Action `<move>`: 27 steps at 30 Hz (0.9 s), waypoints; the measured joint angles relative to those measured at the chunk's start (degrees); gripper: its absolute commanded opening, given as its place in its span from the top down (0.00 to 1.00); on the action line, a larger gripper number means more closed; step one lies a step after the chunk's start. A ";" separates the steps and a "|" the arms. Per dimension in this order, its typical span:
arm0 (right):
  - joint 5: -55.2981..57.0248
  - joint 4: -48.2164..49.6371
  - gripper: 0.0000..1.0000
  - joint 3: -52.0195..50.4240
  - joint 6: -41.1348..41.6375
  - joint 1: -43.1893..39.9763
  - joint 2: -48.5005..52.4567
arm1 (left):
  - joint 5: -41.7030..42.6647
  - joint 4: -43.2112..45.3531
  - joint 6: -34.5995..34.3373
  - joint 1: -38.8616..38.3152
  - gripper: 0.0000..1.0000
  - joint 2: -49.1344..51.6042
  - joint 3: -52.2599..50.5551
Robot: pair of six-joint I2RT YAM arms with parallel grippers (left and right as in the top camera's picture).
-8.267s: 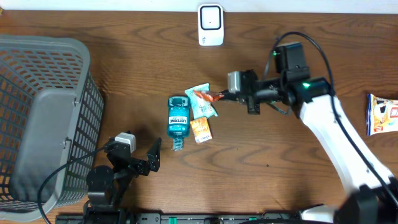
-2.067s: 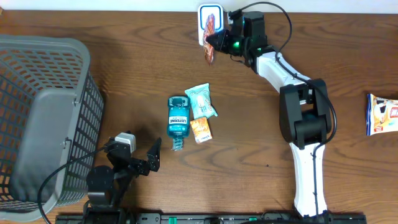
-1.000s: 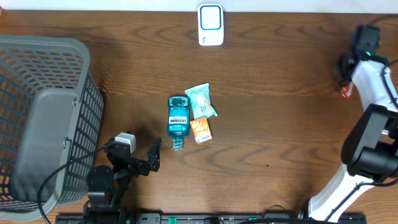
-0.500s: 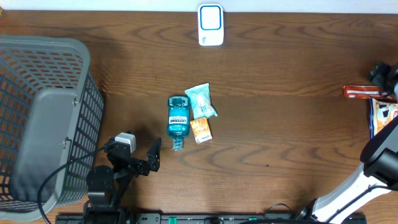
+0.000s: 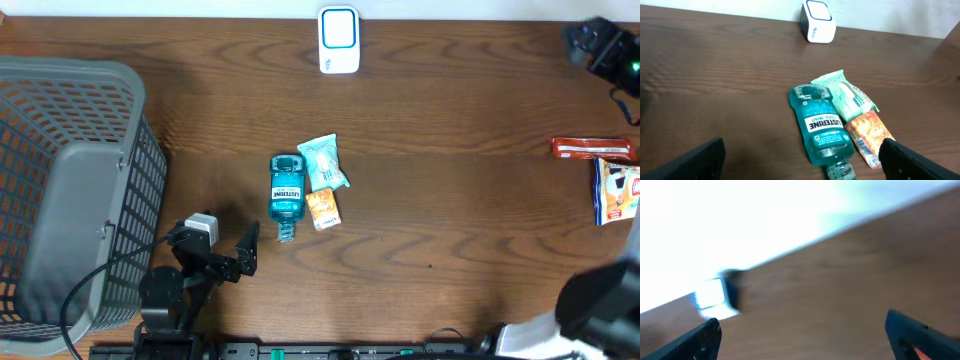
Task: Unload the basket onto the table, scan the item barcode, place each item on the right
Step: 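Carry the red snack bar to the right edge and release it, then move the right gripper back over the orange box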
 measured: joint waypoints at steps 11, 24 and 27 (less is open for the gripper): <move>-4.24 -7.56 0.01 0.76 10.67 18.23 -6.84 | -0.02 0.00 0.00 0.00 0.02 0.00 0.00; -5.22 -21.03 0.02 0.74 13.25 35.91 -6.47 | 0.00 0.00 0.00 0.00 0.02 0.00 0.00; -4.83 -27.58 0.06 0.72 12.70 38.45 -6.47 | -0.02 0.00 0.00 0.00 0.02 0.00 0.00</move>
